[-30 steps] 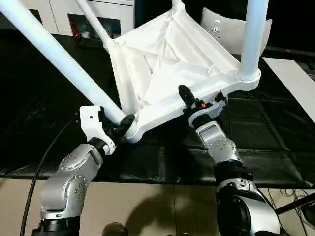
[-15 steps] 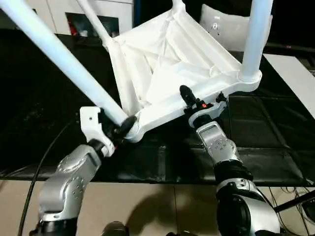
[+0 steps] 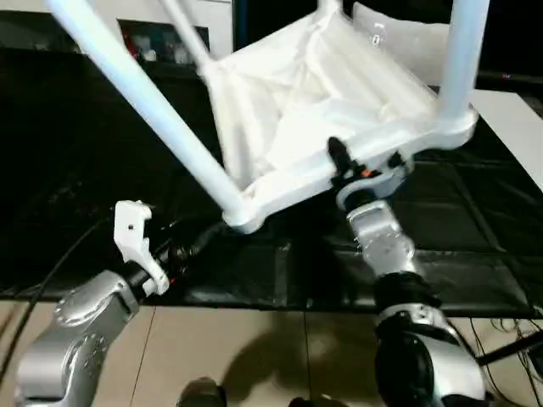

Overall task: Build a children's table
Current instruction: Flip table

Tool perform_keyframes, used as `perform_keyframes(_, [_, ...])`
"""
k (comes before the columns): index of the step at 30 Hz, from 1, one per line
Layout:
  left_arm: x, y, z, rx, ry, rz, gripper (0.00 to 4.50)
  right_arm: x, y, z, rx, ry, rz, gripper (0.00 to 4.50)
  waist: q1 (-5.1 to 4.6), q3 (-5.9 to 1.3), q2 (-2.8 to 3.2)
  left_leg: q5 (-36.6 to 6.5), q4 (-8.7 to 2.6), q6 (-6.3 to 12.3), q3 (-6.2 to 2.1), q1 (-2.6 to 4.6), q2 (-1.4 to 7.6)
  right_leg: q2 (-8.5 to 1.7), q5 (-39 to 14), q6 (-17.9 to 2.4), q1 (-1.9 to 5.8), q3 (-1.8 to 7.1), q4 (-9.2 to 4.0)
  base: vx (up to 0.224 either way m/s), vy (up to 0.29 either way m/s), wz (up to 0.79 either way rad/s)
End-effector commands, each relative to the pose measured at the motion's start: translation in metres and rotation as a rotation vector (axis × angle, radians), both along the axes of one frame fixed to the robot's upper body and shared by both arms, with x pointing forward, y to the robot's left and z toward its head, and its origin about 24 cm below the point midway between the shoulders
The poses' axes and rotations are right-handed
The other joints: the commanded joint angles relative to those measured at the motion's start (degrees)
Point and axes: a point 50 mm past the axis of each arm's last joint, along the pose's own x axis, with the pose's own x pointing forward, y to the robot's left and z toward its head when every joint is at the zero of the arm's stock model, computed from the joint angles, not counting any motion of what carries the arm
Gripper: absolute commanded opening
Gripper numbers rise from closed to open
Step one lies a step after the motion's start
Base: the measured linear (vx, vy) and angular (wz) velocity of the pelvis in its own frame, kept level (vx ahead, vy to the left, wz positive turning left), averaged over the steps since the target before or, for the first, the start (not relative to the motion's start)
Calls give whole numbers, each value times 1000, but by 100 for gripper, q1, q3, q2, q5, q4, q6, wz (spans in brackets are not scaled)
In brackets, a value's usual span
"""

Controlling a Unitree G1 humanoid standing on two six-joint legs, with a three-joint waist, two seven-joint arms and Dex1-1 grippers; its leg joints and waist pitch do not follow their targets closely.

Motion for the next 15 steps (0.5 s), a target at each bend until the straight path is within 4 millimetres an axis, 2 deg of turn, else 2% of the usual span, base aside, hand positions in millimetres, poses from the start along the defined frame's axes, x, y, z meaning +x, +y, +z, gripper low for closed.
perform_keyframes(1, [-6, -9, 14, 40, -51, -105, 381, 0, -32, 29, -166, -106, -152, 194, -53, -500, 146, -849, -433, -140, -120, 133, 411, -584, -641, -835, 325, 441, -421, 0, 0, 0])
perform_keyframes(2, [-9, -12, 25, 73, -60, -169, 389, -3, -36, 33, -253, -103, -163, 194, -52, -486, 147, -944, -444, -179, -124, 119, 402, -579, -786, -764, 327, 447, -430, 0, 0, 0])
perform_keyframes(3, [-10, -12, 26, 76, -61, -178, 389, -3, -37, 33, -260, -101, -164, 194, -40, -480, 135, -1025, -452, -237, -129, 141, 399, -576, -963, -688, 318, 445, -435, 0, 0, 0])
perform_keyframes(6, [-12, -15, 39, 125, -79, -249, 415, -6, -40, 38, -398, -77, -161, 194, -52, -471, 122, -1132, -454, -298, -124, 141, 366, -561, -1288, -516, 317, 459, -471, 0, 0, 0])
perform_keyframes(7, [-12, -16, 42, 141, -85, -264, 415, -7, -41, 39, -434, -66, -161, 194, -63, -462, 113, -1129, -460, -321, -127, 135, 372, -556, -1317, -490, 313, 461, -474, 0, 0, 0])
perform_keyframes(8, [-11, -18, 50, 177, -110, -288, 432, -9, -42, 40, -547, -32, -165, 194, -72, -463, 103, -1134, -459, -324, -128, 117, 361, -554, -1358, -447, 324, 465, -481, 0, 0, 0])
perform_keyframes(9, [-10, -20, 55, 181, -130, -297, 435, -10, -42, 40, -600, -14, -167, 194, -81, -472, 83, -1098, -456, -347, -123, 130, 350, -533, -1363, -389, 321, 461, -479, 0, 0, 0])
perform_keyframes(11, [-9, -21, 60, 183, -144, -301, 445, -11, -42, 40, -641, 2, -168, 194, -99, -469, 80, -1084, -452, -379, -128, 115, 343, -541, -1439, -345, 329, 461, -483, 0, 0, 0])
perform_keyframes(12, [-8, -22, 69, 194, -172, -300, 448, -13, -42, 42, -704, 18, -170, 194, -121, -454, 56, -1115, -456, -382, -130, 96, 339, -544, -1582, -300, 335, 462, -504, 0, 0, 0])
perform_keyframes(13, [-8, -22, 69, 194, -172, -300, 450, -13, -42, 42, -704, 18, -170, 194, -115, -458, 67, -1139, -450, -392, -126, 116, 330, -539, -1654, -274, 321, 461, -510, 0, 0, 0])
perform_keyframes(14, [-6, -21, 73, 201, -185, -290, 450, -14, -42, 44, -734, 22, -163, 194, -133, -443, 58, -1265, -453, -392, -127, 110, 324, -547, -1885, -212, 320, 464, -541, 0, 0, 0])
perform_keyframes(15, [-5, -20, 78, 213, -199, -277, 450, -16, -42, 45, -754, 37, -157, 194, -128, -447, 34, -1318, -445, -400, -130, 133, 317, -540, -2107, -116, 318, 460, -558, 0, 0, 0])
